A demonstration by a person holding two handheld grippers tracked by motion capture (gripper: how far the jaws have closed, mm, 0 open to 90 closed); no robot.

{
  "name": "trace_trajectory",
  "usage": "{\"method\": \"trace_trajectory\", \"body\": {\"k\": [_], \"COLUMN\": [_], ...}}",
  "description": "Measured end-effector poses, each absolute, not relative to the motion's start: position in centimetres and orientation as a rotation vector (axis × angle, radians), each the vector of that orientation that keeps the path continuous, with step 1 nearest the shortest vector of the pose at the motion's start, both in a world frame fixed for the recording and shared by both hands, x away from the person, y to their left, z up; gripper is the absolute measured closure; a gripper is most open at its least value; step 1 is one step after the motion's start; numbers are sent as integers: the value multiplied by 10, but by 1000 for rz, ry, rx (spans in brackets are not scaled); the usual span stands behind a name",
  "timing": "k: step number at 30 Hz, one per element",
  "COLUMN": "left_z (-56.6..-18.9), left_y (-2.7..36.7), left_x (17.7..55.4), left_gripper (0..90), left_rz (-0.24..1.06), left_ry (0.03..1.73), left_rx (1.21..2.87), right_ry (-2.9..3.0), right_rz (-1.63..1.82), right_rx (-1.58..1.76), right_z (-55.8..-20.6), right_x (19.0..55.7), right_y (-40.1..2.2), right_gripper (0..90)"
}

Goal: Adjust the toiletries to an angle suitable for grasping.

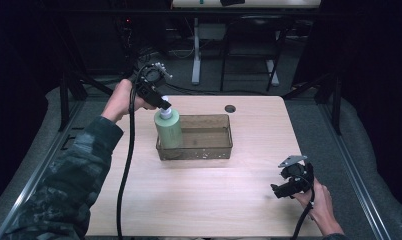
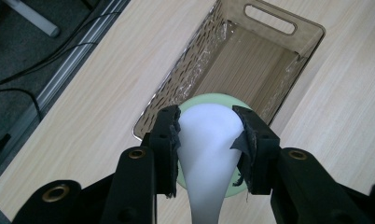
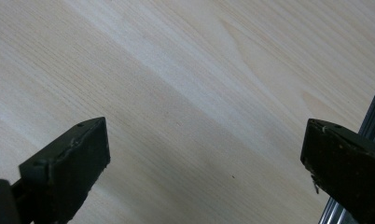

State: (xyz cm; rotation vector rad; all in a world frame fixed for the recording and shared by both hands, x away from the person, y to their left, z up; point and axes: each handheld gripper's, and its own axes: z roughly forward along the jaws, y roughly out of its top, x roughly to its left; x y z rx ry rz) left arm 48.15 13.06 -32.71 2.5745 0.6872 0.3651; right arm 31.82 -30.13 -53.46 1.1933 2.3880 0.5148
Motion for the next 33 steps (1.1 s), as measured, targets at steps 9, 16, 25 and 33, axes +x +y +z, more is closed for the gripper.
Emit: {"method": "trace_trajectory", "body": {"k": [9,16,25,33], "left_z": [-329,-331,-332,-329], "left_y": [132,135,143,150], "left_x": [482,483,480,472], "left_gripper": [630,623,509,246], "left_rz": [350,322,295,306], "left_ry": [691,710,756,770], "left_rx": [2578,2538,2461,2422], "right_ry": [2377,2375,2374,2376], "right_rz": [528,527,524,523], "right_rx": [1198,1201,1199,1199], "right_z": [-532,-533,-532,-533], "right_x": [317,317,316,317], "right_y": [-302,-301,-301,-301], "right_gripper": [6,6,6,6]}}
